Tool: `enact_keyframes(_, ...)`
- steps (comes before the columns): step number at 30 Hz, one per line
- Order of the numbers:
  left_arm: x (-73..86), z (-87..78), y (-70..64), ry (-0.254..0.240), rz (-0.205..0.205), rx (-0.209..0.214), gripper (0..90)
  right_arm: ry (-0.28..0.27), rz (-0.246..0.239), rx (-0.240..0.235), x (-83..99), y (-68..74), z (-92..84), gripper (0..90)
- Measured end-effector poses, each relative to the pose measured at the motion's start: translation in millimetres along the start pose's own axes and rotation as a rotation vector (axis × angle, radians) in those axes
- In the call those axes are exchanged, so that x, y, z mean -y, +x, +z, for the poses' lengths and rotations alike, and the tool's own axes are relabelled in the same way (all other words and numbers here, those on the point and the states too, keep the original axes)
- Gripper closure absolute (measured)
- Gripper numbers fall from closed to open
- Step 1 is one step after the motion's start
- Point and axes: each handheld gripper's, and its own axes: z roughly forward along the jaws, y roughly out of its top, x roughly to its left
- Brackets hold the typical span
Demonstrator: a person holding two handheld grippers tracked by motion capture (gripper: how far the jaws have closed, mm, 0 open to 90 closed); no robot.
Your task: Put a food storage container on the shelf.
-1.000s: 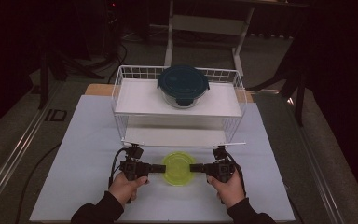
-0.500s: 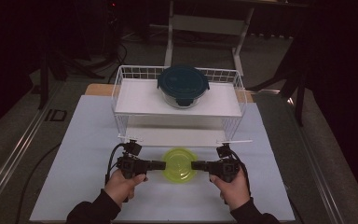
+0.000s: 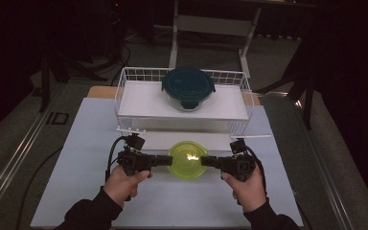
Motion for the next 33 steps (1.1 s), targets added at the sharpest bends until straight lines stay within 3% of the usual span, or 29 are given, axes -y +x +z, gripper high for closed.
enact_keyframes(11,-32.0,-20.3,-21.8,-0.042,0.037,0.008,81.4,-0.054,-0.049,0.006,-30.9,21.2,-23.6,80.6)
enact_keyframes(26,-70.1,-41.9,-40.7,-0.093,0.076,-0.009,81.5,-0.102,-0.074,0.001,-71.4,38.0,-39.2,80.6)
enact_keyframes(33,-95.0,-54.5,-50.5,-0.12,0.099,-0.014,81.5,-0.133,-0.094,-0.003,-96.6,48.5,-49.2,80.6)
